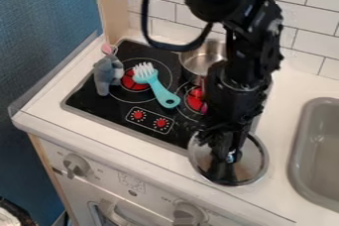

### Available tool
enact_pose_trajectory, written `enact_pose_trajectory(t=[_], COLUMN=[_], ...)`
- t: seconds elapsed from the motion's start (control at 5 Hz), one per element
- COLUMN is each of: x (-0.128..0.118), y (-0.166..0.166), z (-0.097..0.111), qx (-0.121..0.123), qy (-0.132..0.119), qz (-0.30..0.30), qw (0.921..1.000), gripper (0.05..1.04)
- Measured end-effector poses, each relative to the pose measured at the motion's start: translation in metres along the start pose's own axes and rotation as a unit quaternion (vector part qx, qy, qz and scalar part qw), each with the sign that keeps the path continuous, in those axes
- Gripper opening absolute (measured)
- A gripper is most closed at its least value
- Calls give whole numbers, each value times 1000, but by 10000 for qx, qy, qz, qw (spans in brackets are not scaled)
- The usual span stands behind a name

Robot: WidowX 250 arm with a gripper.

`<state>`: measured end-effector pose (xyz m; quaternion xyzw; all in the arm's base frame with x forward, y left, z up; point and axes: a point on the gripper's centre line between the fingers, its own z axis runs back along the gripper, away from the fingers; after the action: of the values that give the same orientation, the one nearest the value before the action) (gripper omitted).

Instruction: Moved the silver lid cover to the lower right of the stove

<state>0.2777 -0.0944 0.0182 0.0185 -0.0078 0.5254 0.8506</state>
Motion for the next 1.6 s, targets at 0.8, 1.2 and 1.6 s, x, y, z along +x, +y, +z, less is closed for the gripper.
enact_pose_trajectory(t=[0.8, 1.2, 1.6], x=[2, 2, 10], y=[-15, -15, -14], z=[-7, 5, 44], qx=[149, 72, -325], qy=[-39, -39, 60], qz=[48, 89, 174], qw=[9999, 9999, 9993], gripper=[644, 1007, 999])
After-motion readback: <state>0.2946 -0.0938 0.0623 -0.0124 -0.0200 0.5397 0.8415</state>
